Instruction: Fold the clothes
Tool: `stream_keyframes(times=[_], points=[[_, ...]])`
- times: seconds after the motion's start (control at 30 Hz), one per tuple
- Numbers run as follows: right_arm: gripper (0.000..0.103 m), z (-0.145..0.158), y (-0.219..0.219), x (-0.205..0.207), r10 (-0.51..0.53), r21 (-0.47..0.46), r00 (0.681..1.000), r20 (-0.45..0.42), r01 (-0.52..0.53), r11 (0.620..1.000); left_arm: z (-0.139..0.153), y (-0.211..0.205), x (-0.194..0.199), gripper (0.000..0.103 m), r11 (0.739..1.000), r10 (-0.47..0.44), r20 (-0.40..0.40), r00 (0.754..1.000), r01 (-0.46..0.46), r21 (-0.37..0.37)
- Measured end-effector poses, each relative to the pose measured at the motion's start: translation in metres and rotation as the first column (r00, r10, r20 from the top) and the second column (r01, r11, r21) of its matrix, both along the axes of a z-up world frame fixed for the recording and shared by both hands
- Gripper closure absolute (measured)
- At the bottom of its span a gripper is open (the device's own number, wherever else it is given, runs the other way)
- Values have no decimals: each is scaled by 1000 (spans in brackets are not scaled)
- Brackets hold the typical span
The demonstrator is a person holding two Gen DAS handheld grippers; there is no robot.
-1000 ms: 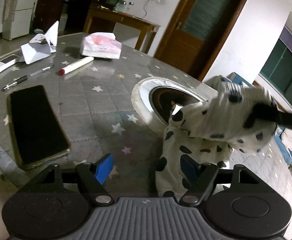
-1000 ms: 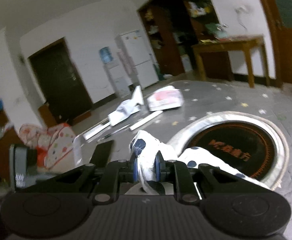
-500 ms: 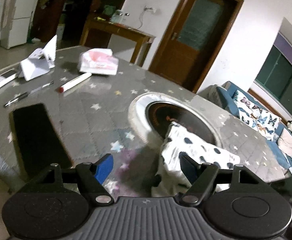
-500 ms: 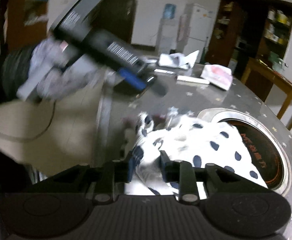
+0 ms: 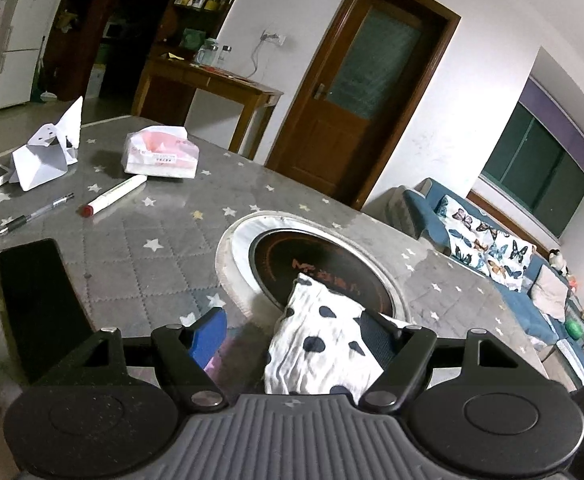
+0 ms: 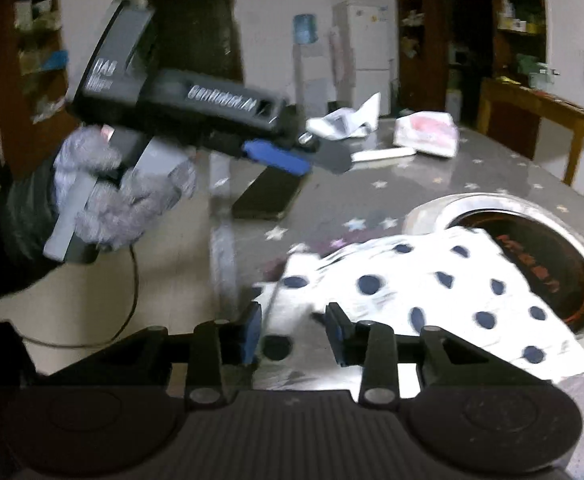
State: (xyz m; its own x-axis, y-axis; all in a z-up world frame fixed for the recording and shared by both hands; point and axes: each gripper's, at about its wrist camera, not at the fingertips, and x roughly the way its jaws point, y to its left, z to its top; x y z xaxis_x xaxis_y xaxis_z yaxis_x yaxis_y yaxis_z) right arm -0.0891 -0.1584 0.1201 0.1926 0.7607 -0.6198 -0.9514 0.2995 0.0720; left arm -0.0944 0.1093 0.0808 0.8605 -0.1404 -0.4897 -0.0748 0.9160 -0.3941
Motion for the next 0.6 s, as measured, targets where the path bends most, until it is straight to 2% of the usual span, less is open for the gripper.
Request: stream_keyframes(times=[0.13,0.17,0.2,0.3,0.47,0.53,0.6], points=[[70,-16,12,-6,5,-82,999,34,-2,997,-8,2,-3,27,1000,-1,-28,1000,1,-12],[84,-19,13,-4,4,-86,1000,26,-2,996,-10,2,-4,27,1000,-1,-35,999,1,-15],[86,-18,12,-4,-1,-80,1000,26,3,997,-12,2,-5,27,1000,-2,-41,999,1,-18],[86,-12,8,-4,-22,-53,999,36,24,998,-17,5,-9,27,1000,7,-57,998,-8,-19],[87,18,-15,-9,2,37,999,48,-4,999,-18,14,-13,27,999,40,-63,997,-41,-17],[86,19,-21,-13,21,23,999,40,-22,999,-17,15,-13,27,999,43,-58,997,-44,-18],[85,8,-23,-13,34,-15,999,-12,-35,999,-16,12,-11,27,999,27,-52,998,-28,-24]])
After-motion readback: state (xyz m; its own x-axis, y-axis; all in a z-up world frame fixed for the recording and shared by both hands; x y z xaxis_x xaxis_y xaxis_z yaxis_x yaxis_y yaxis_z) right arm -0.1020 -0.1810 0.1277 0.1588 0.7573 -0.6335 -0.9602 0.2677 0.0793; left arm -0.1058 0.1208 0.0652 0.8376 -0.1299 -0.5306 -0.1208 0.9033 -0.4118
